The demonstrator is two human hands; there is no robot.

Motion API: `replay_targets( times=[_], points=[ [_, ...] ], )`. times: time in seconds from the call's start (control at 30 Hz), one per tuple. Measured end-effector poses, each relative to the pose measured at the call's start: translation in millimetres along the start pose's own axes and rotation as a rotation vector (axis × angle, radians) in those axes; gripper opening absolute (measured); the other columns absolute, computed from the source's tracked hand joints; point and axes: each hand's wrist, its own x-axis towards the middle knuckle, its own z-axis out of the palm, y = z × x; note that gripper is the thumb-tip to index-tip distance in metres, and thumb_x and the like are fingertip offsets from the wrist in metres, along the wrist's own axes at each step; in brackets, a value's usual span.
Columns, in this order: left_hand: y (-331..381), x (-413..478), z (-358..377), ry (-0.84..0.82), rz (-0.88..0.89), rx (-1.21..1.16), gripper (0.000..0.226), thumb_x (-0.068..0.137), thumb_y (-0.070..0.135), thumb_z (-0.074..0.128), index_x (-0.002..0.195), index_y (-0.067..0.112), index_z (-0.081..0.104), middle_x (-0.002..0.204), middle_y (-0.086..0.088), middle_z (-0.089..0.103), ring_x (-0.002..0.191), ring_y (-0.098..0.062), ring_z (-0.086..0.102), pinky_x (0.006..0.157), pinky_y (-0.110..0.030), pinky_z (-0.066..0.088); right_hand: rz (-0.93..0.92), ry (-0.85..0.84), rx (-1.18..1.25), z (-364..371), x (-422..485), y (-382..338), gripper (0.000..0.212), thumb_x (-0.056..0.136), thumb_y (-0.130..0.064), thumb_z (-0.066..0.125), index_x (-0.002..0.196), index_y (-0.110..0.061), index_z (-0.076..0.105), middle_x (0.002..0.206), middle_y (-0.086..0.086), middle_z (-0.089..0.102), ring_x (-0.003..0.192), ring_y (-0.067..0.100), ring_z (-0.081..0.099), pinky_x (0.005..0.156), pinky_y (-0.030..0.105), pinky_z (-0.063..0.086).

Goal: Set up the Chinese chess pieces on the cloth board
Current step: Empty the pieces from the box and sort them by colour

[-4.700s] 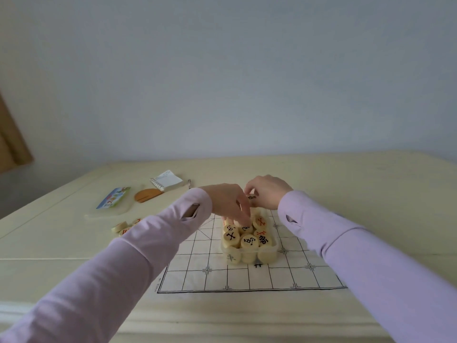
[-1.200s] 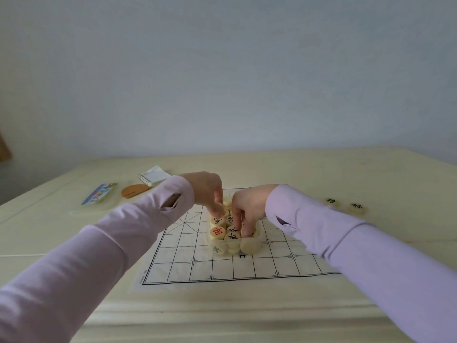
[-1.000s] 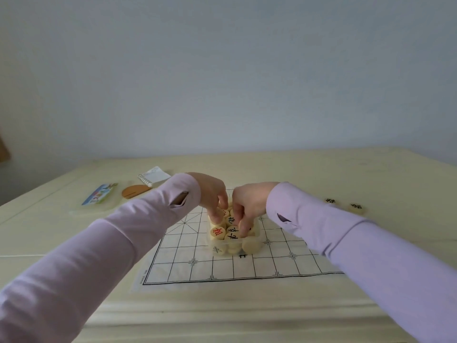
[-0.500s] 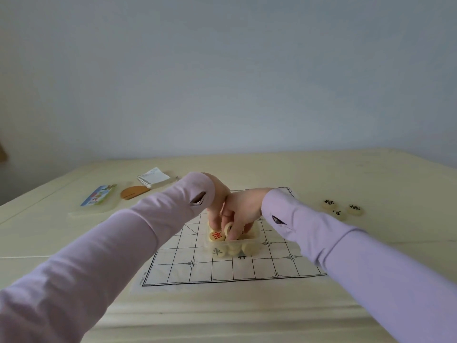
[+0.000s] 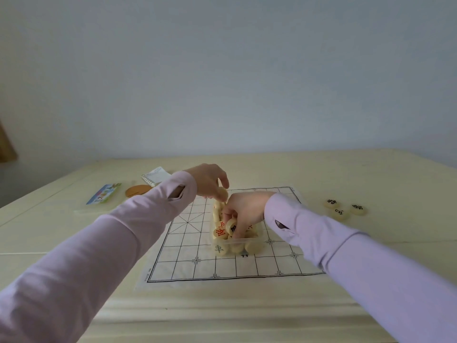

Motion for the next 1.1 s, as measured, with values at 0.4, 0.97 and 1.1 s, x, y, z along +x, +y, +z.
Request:
replay_targets(
  times=[0.4,0.97,1.1],
  points=[
    [3.7,-1.5,11.1,-0.148,-0.034,-0.046,0.022,0.086,0.024,0.059,0.108,0.022,0.064,0.098,-0.004,0.073,0.074,-0.006,0.067,0.091,-0.028,0.049,0.073,0.123,0.340,-2.2,-2.6,12.9,0.028,0.071,-0.007,0.080,0.092,-0.008,0.062,0.079,0.002,0.061,0.074,0.025,0.063,0.079,0.036,0.056],
    [84.4,25.2,28.9,0.055,0.074,-0.342,0.017,0.090,0.021,0.057,0.105,0.012,0.062,0.077,0.000,0.066,0.060,-0.009,0.062,0.059,-0.017,0.048,0.409,0.574,0.701,-21.8,-55.4,117.2,0.019,0.074,-0.007,0.078,0.087,-0.004,0.064,0.082,0.012,0.067,0.071,0.027,0.067,0.076,0.032,0.059],
    [127.5,39.1,51.1,-0.050,0.142,-0.353,0.020,0.090,0.021,0.059,0.105,0.009,0.064,0.076,-0.002,0.065,0.059,-0.010,0.061,0.060,-0.020,0.049,0.532,0.553,0.754,-17.9,-83.6,150.8,0.036,0.072,0.000,0.078,0.104,0.002,0.062,0.078,0.012,0.063,0.060,0.021,0.062,0.058,0.025,0.057]
  ],
)
